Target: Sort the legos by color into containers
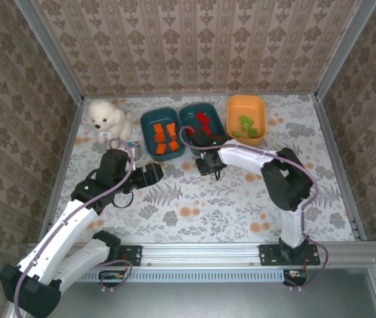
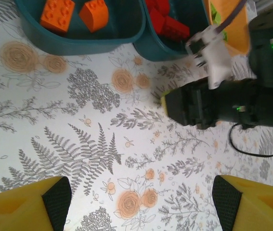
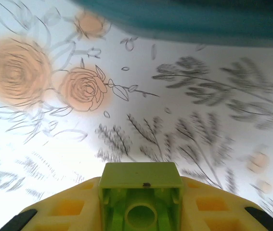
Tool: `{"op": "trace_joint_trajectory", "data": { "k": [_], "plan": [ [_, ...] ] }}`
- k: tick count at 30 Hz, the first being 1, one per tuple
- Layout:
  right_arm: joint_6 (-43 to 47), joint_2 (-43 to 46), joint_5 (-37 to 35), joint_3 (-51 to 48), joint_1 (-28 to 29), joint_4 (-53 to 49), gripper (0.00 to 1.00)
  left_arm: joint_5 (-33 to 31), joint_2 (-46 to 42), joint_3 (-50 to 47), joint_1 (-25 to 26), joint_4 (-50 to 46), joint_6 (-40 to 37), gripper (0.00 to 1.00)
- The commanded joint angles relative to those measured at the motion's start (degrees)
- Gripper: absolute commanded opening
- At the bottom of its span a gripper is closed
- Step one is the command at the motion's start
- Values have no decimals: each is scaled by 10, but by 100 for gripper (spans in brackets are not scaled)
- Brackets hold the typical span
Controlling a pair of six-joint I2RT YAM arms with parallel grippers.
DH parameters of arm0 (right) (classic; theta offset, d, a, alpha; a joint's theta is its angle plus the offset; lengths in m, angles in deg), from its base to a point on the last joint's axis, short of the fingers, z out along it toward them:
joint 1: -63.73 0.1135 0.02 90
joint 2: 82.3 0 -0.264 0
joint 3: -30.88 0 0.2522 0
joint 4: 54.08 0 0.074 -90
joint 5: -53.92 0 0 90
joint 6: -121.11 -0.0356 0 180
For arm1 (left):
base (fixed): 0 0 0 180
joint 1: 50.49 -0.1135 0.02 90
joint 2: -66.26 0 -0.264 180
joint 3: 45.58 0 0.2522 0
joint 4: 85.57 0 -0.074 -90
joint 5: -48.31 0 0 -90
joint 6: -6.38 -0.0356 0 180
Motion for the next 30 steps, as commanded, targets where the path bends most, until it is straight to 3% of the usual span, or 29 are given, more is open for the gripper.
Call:
{"op": "trace_joint_trajectory", "data": {
  "k": [1,6,13,21,27,30],
  "plan": [
    [-24,124,-21,-19,-43,-20,29,19,28,21,15,37,3,80],
    [-29,150,15,-6,-141,-14,29,17,106,85,36,81,5,81],
    [-63,-27,72,176,-237,-16,28,35,217,190,47,89,-29,81],
    [-124,-210,86,368,-271,-73,29,30,257,224,49,121,-23,81],
    [-163,-268,115,408,-286,-83,32,24,248,217,50,128,-11,81],
    [-170,-274,113,411,-286,-93,37,20,239,209,50,125,-9,81]
  ]
}}
